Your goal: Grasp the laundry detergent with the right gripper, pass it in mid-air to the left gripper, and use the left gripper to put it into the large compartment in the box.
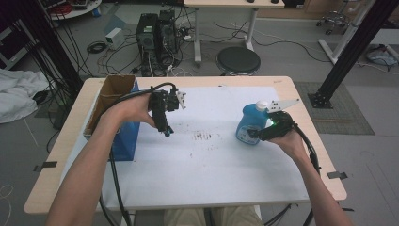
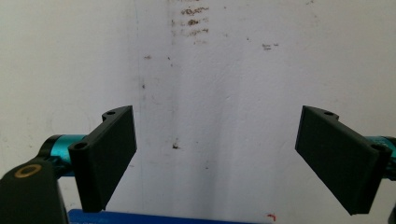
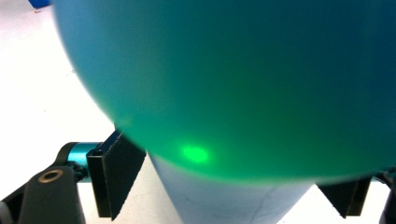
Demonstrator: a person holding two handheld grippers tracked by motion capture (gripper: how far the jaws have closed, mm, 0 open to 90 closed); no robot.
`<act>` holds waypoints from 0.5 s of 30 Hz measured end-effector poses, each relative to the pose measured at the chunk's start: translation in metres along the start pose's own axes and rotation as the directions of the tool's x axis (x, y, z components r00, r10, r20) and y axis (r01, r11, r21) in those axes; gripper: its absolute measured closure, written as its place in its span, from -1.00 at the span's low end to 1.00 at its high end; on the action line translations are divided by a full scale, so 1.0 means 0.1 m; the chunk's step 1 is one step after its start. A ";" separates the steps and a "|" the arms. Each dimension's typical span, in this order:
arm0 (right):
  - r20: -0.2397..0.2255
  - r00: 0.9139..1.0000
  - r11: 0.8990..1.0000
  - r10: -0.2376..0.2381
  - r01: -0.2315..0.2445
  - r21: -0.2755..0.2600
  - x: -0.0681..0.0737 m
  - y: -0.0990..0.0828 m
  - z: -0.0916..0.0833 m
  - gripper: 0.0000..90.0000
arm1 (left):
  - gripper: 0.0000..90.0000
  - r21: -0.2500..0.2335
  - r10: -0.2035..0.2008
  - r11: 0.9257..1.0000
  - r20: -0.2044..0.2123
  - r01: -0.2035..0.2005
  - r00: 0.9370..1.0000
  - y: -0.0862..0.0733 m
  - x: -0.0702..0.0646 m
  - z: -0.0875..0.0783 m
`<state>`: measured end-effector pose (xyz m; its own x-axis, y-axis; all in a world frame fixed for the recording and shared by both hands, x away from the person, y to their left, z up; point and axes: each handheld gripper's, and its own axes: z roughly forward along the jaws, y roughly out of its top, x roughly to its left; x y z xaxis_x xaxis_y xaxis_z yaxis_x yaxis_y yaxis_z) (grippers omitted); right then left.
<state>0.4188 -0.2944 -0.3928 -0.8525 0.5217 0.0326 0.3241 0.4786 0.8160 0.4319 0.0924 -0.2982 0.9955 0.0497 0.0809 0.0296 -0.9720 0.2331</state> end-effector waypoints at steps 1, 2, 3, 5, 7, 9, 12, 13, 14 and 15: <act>0.000 1.000 1.000 0.000 0.000 0.000 0.00 0.00 0.00 -0.61 | -0.72 0.000 0.000 1.000 0.001 0.000 1.000 0.00 0.00 0.00; 0.002 1.000 1.000 0.000 0.000 -0.004 0.00 0.00 0.00 -0.60 | -0.72 0.000 0.000 1.000 -0.001 0.000 1.000 0.00 0.00 0.00; 0.003 1.000 1.000 -0.002 0.002 -0.007 0.00 0.00 0.00 -0.59 | -0.72 -0.002 0.000 1.000 -0.001 0.000 1.000 -0.01 0.00 0.00; 0.004 1.000 1.000 -0.001 0.001 -0.005 0.00 0.00 0.00 -0.57 | -0.72 -0.004 -0.003 1.000 -0.002 0.003 1.000 -0.01 0.00 0.00; 0.004 1.000 1.000 0.002 -0.002 -0.002 0.00 0.00 -0.01 -0.54 | -0.72 -0.006 -0.001 1.000 -0.004 0.001 1.000 -0.01 0.00 -0.01; 0.001 1.000 1.000 0.001 -0.001 -0.004 0.00 0.00 -0.01 -0.50 | -0.72 -0.010 -0.002 1.000 -0.005 0.002 1.000 -0.01 -0.01 -0.01; 0.001 1.000 1.000 0.001 -0.001 -0.009 0.00 0.00 -0.01 -0.50 | -0.72 -0.008 0.001 1.000 -0.006 -0.001 1.000 -0.01 0.00 -0.02; 0.000 1.000 1.000 0.002 -0.002 -0.007 0.00 0.00 -0.01 -0.49 | -0.72 -0.008 -0.003 1.000 -0.005 0.003 1.000 -0.01 -0.01 -0.01; 0.000 1.000 1.000 0.003 -0.003 -0.006 0.00 0.00 0.00 -0.48 | -0.72 -0.006 -0.002 1.000 -0.005 0.002 1.000 -0.02 -0.01 -0.01; 0.000 1.000 1.000 0.003 -0.003 -0.006 0.00 0.00 0.00 -0.48 | -0.72 -0.006 -0.002 1.000 -0.005 0.002 1.000 -0.02 -0.01 -0.01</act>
<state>0.4185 -0.2945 -0.3924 -0.8517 0.5229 0.0349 0.3239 0.4729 0.8194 0.4310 0.0941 -0.2976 0.9950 0.0523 0.0851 0.0306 -0.9704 0.2394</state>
